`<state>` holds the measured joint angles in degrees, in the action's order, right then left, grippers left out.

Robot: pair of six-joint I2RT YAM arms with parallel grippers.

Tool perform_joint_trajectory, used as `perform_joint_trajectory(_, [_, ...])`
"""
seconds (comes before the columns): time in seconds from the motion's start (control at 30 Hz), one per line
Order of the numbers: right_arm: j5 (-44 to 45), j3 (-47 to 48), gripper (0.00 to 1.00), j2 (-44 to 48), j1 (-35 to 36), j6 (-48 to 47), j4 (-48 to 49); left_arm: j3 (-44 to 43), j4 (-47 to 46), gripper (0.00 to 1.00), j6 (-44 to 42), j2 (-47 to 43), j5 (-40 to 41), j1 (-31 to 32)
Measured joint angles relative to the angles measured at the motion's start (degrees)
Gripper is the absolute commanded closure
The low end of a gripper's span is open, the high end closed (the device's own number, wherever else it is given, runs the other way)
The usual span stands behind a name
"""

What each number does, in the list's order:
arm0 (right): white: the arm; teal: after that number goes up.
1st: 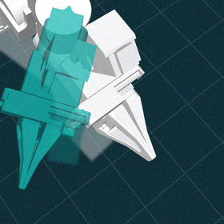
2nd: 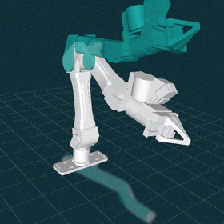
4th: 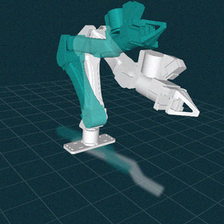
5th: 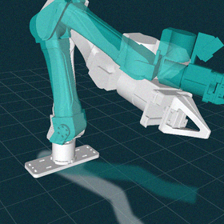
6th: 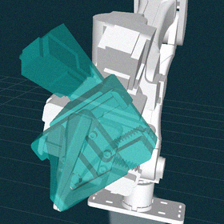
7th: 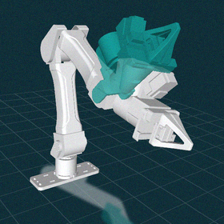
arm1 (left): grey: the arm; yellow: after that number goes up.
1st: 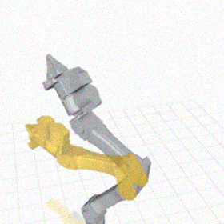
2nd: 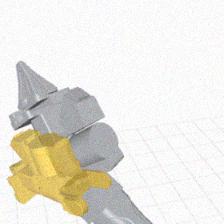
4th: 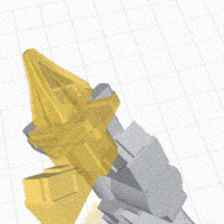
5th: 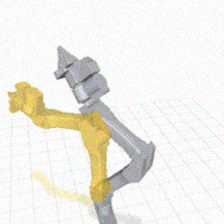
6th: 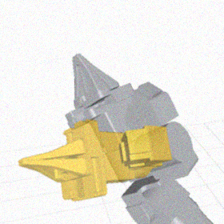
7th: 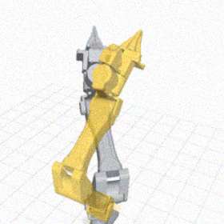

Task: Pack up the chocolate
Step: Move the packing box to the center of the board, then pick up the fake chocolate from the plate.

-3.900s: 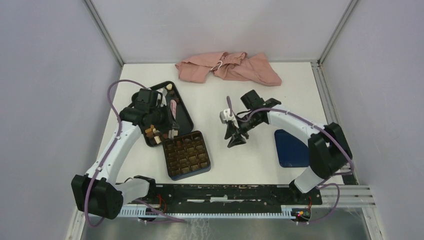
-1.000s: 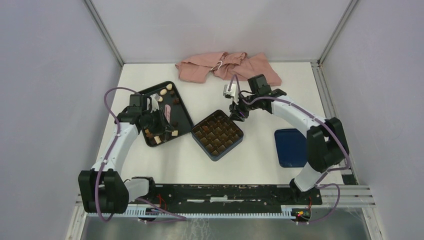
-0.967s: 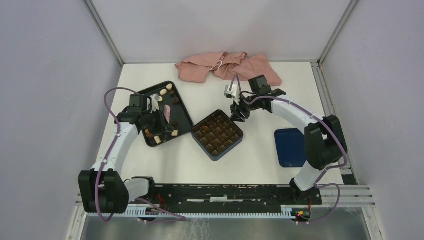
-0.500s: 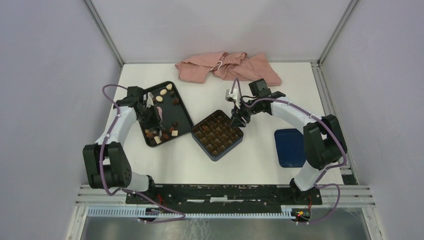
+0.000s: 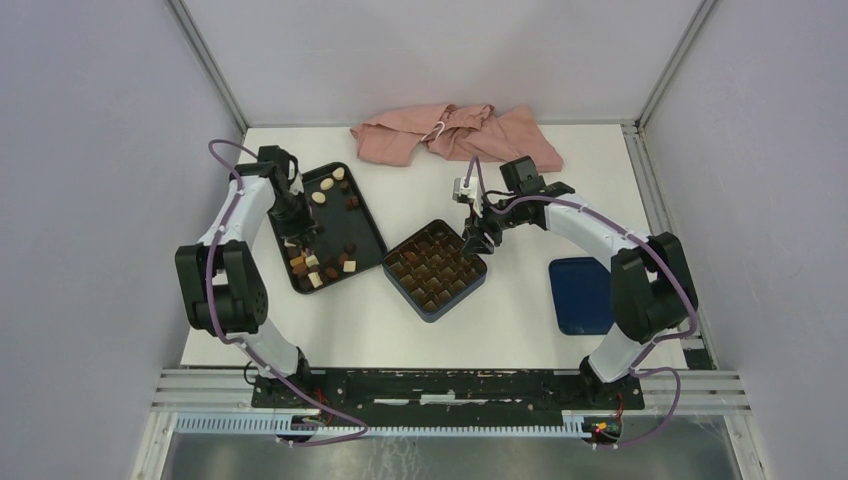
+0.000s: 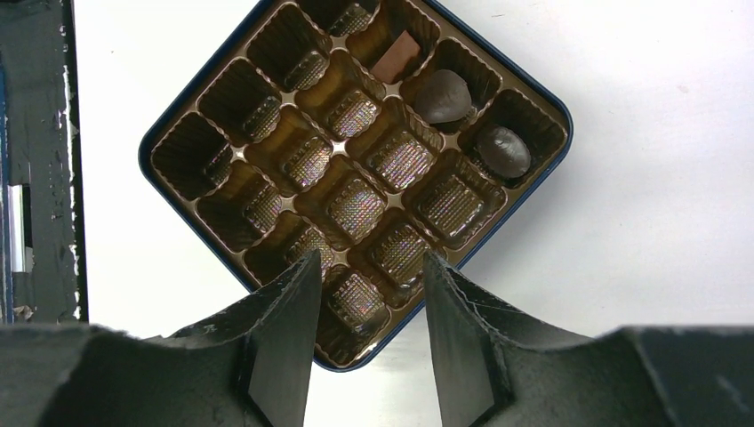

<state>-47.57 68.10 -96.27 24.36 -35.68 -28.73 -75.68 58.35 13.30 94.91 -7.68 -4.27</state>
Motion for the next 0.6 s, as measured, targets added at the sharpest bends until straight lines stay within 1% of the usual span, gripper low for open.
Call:
perform_joint_trajectory(0.13, [-0.2,0.0,0.48,0.3,0.0,-0.3,-0.3,-2.8,2.4,0.69,-1.0,3.2,0.1,0.0])
perform_joint_trajectory(0.27, [-0.3,0.0,0.48,0.9,0.0,-0.5,-0.5,-4.4,3.5,0.69,-2.3,5.8,0.0,0.0])
perform_joint_trajectory(0.43, [-0.4,0.0,0.48,1.0,0.0,-0.6,-0.5,-4.8,4.5,0.69,-3.1,8.5,0.0,0.0])
perform_joint_trajectory(0.6, [-0.4,0.0,0.48,1.0,0.0,-0.7,-0.5,-5.1,5.4,0.66,-3.3,9.8,0.1,0.0])
